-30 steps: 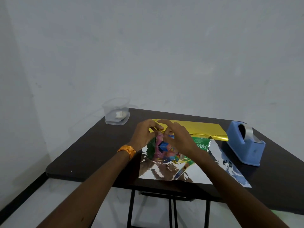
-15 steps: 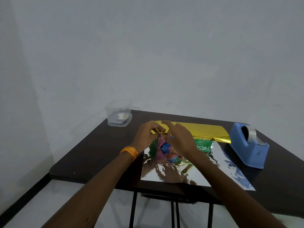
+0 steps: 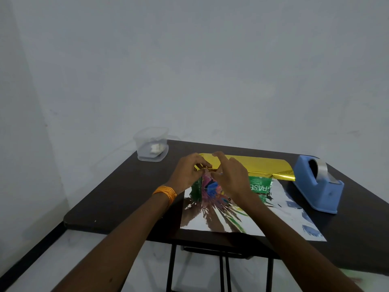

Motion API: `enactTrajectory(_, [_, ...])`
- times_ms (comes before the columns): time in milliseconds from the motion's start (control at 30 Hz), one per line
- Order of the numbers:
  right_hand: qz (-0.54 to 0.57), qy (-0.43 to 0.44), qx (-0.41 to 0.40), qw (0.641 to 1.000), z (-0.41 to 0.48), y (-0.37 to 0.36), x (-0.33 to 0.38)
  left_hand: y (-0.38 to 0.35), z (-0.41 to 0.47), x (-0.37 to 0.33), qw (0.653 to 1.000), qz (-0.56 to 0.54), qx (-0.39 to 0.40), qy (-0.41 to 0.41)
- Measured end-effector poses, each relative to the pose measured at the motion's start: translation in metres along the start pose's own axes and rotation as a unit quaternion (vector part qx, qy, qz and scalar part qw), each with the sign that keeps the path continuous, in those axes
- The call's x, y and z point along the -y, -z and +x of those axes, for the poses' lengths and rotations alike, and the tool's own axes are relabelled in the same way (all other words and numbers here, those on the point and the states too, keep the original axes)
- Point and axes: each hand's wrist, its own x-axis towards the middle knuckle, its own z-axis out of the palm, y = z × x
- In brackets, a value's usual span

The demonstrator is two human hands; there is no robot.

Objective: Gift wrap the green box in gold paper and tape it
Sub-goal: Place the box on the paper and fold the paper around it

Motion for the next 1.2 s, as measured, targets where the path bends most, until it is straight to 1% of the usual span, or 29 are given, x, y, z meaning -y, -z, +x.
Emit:
enactTrajectory(200, [0.011, -0.032, 0.002, 0.999, 0.002, -0.002, -0.002, 0.0, 0.0, 0.001, 1.0, 0.008, 0.008, -0.01])
enactTrajectory(367, [0.021, -0.031, 0.0, 0.999, 0.002, -0.002, 0.0, 0.004, 0.003, -0.002, 0.999, 0.018, 0.036, -0.007])
enactTrajectory(533, [0.021, -0.042, 0.008, 0.999, 0.002, -0.002, -0.002, 0.01, 0.002, 0.001, 0.998, 0.003, 0.056, -0.006])
enactTrajectory(633, [0.02, -0.052, 0.008, 0.998, 0.003, -0.001, -0.001, 0.011, 0.002, -0.001, 0.998, -0.003, 0.054, -0.014])
enactTrajectory(800, [-0.019, -0.058, -0.001, 0.998, 0.004, 0.005, 0.0, 0.006, 0.004, 0.002, 0.998, 0.033, 0.039, -0.028])
enactTrajectory(933, [-0.089, -0.065, -0.01, 0.994, 0.001, 0.015, -0.009, 0.01, 0.003, 0.002, 0.997, 0.041, 0.041, -0.044])
enactTrajectory(1067, [-0.047, -0.106, 0.005, 0.993, -0.004, 0.025, -0.032, 0.009, 0.004, 0.003, 0.997, 0.042, 0.04, -0.043])
enactTrajectory(1133, [-0.044, -0.091, 0.014, 0.995, -0.003, 0.025, -0.036, 0.007, 0.004, 0.001, 0.998, 0.042, 0.035, -0.04])
enactTrajectory(1200, [-0.025, -0.06, -0.003, 0.998, 0.002, 0.022, -0.031, 0.006, 0.005, 0.0, 0.998, 0.045, 0.037, -0.035])
